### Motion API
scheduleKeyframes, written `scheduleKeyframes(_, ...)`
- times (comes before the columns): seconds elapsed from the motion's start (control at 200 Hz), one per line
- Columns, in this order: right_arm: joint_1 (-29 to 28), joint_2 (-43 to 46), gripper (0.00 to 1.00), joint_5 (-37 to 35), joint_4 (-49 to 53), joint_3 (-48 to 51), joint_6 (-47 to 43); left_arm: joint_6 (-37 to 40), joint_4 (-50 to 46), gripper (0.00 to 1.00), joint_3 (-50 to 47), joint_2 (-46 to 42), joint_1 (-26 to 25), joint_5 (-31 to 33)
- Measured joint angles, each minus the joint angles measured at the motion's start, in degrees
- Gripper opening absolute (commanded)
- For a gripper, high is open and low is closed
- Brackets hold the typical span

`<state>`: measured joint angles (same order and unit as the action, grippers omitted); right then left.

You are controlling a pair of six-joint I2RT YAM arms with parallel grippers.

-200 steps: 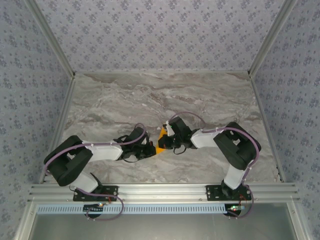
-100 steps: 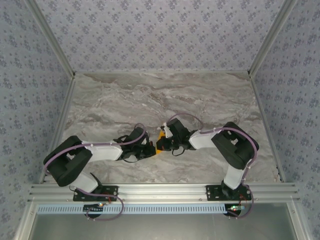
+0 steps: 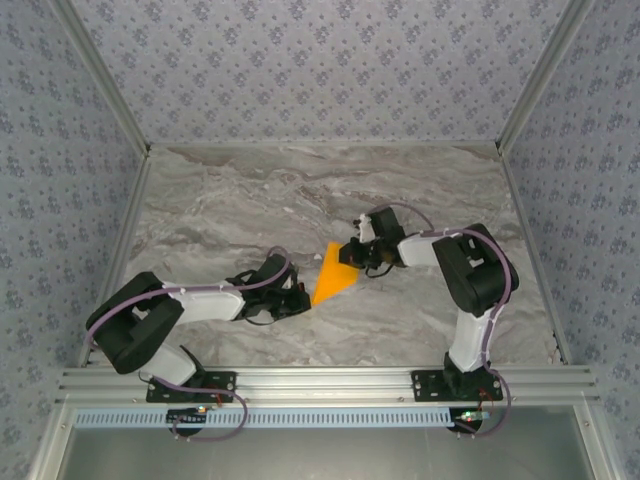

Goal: Fold a paper plane with a square sheet of paper (pick it up from the middle)

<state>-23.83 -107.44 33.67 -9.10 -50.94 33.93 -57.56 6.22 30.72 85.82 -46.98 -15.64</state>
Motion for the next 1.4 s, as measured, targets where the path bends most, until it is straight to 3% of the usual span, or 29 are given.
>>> scheduleKeyframes(0.155, 5.3, -0.2, 0.00, -1.9, 1.7, -1.6, -1.7, 0.1, -0.6, 0.00, 0.3, 0.0, 0.0, 0.0)
scheduleKeyframes(0.275, 5.9, -0.2, 0.00, -2.1, 3.0, -2.2, -2.5, 1.1, -2.0, 0.00, 1.1, 0.0, 0.0, 0.0)
scheduleKeyframes(0.365, 4.7, -0.2, 0.00, -2.0, 3.3, -2.2, -2.9, 2.5, -4.7, 0.00, 2.4, -0.1, 0.0, 0.0)
scheduleKeyframes(0.55, -0.3, -0.1, 0.00, -1.5, 1.5, -1.0, -2.9, 4.6, -5.7, 0.15, 4.9, -2.3, 0.0, 0.2)
scheduleKeyframes(0.69, -4.9, 1.7, 0.00, -1.4, -0.6, 2.1, -1.7, 5.2, -3.4, 0.16, 5.7, -2.5, 0.0, 0.7)
scheduleKeyframes(0.869, -10.4, 3.9, 0.00, -1.6, -0.9, 4.9, -0.1, 5.4, -1.2, 0.12, 6.4, 0.7, 0.0, 1.0)
scheduleKeyframes(1.064, -11.0, 4.1, 0.00, -1.6, -0.9, 5.0, 0.7, 5.3, -0.2, 0.02, 6.8, 5.5, 0.0, 0.2)
scheduleKeyframes(1.254, -8.9, 4.0, 0.01, -1.2, -0.6, 5.0, 0.7, 5.0, -1.4, 0.00, 7.4, 6.4, 0.0, 0.2)
scheduleKeyframes(1.399, -3.4, 2.8, 0.04, 0.2, -0.3, 3.9, 0.5, 5.0, -1.7, 0.00, 7.6, 6.7, 0.0, 0.0)
